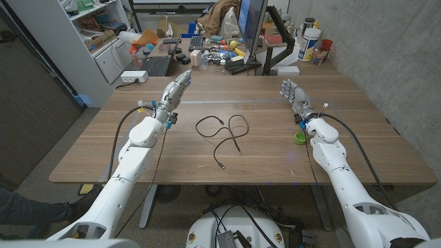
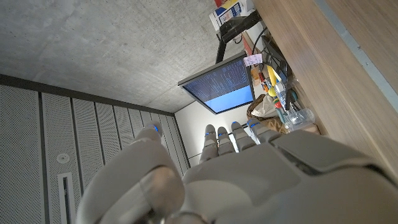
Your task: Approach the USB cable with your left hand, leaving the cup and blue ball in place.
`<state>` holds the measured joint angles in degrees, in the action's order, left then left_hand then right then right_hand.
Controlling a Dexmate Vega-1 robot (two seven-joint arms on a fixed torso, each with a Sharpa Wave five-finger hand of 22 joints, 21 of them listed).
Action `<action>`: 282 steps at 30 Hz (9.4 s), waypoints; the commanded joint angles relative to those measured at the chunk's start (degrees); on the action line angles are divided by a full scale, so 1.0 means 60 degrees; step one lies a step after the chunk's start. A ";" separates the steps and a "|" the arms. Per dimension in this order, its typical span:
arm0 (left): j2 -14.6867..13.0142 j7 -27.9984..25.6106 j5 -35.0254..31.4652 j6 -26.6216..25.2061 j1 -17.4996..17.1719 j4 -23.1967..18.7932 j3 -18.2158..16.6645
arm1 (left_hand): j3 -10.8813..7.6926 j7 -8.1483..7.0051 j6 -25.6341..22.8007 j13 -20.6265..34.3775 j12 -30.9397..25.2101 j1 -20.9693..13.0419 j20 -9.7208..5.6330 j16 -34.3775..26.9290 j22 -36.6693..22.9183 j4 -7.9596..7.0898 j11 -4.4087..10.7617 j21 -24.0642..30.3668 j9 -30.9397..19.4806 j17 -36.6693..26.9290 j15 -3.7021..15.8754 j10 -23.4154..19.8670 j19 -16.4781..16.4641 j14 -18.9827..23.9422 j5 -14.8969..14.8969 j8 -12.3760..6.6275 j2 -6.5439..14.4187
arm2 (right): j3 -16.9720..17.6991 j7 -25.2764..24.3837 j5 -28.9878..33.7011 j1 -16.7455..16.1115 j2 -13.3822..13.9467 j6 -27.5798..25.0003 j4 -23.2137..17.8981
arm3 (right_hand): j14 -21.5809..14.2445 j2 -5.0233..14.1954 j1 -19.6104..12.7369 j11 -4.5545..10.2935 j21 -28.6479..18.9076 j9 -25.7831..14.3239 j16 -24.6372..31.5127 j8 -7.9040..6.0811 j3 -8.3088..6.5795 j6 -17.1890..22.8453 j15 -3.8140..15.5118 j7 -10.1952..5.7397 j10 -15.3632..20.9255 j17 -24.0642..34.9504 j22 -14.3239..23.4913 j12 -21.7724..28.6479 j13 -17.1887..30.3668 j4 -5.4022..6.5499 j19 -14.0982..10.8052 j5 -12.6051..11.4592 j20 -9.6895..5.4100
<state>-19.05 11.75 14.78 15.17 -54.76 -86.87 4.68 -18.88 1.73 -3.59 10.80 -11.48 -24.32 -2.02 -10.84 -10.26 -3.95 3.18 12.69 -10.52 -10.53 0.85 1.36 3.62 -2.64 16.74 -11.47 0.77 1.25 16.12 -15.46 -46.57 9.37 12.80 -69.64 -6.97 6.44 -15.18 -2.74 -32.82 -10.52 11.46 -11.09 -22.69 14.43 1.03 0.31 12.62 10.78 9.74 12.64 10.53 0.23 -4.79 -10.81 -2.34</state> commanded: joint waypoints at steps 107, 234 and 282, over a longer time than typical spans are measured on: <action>-0.1638 -0.0406 -0.3611 0.0169 -0.1433 -0.2900 0.0456 | -0.0148 -0.0213 -0.0896 0.0045 -0.0150 -0.0488 0.0216 -0.0083 -0.0023 0.0215 0.0144 -0.0093 -0.0034 -0.0015 0.0091 -0.0584 -0.0098 0.0501 0.0032 -0.0177 0.0287 | 0.0175 0.0163 -0.0154 0.0322 0.0028 0.0664 0.0642 | -0.0260 0.0075 0.0183 -0.0024 0.0570 -0.0057 -0.0022 -0.0022 -0.0036 0.0185 -0.0041 0.0006 0.0203 0.0011 0.0041 -0.0015 0.0026 -0.0093 -0.0307 -0.0026 -0.0206; -0.2903 0.0467 -0.6182 0.1397 0.0354 -0.1999 0.1582 | -0.0179 -0.1479 -0.1570 0.0044 -0.0273 -0.0810 0.0674 -0.0165 -0.0049 0.0352 0.0255 -0.0054 -0.0043 -0.0020 0.0246 -0.1580 -0.0518 0.1359 -0.0034 -0.0114 0.0417 | 0.0192 -0.0438 -0.0019 0.0461 0.0017 0.1085 0.0602 | -0.0468 0.0070 0.0265 0.0073 0.1184 -0.0061 -0.0061 -0.0023 -0.0111 0.0411 0.0088 -0.0058 0.0399 -0.0013 0.0065 -0.0037 0.0025 -0.0205 -0.0652 -0.0032 -0.0206; -0.2923 0.1364 -0.6079 0.1118 0.0665 -0.1773 0.2281 | -0.0152 -0.1404 -0.1897 0.0050 -0.0262 -0.0802 0.0623 -0.0123 -0.0053 0.0329 0.0317 -0.0089 -0.0051 -0.0024 0.0298 -0.1841 -0.0512 0.1498 -0.0075 -0.0137 0.0426 | 0.0274 -0.0367 -0.0130 0.0331 0.0117 0.1066 0.0491 | -0.0495 0.0074 0.0305 0.0066 0.1380 -0.0063 -0.0069 -0.0023 -0.0140 0.0436 0.0077 -0.0056 0.0417 -0.0015 0.0071 -0.0049 0.0026 -0.0225 -0.0747 -0.0042 -0.0186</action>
<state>-36.61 18.94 -22.20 22.59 -50.98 -97.59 17.78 -19.98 -6.54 -14.37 10.79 -12.98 -28.77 1.73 -11.71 -10.25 -2.05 5.21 12.08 -10.52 -10.53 2.07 -9.29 0.83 5.95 16.47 -11.91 3.26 2.73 13.77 -16.11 -44.38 9.91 19.37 -66.63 -9.63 6.57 -13.82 -2.67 -24.58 -10.78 11.25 -11.09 -23.25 16.80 1.64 0.00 14.73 10.68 10.00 12.64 10.52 -0.79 -8.76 -10.81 -2.05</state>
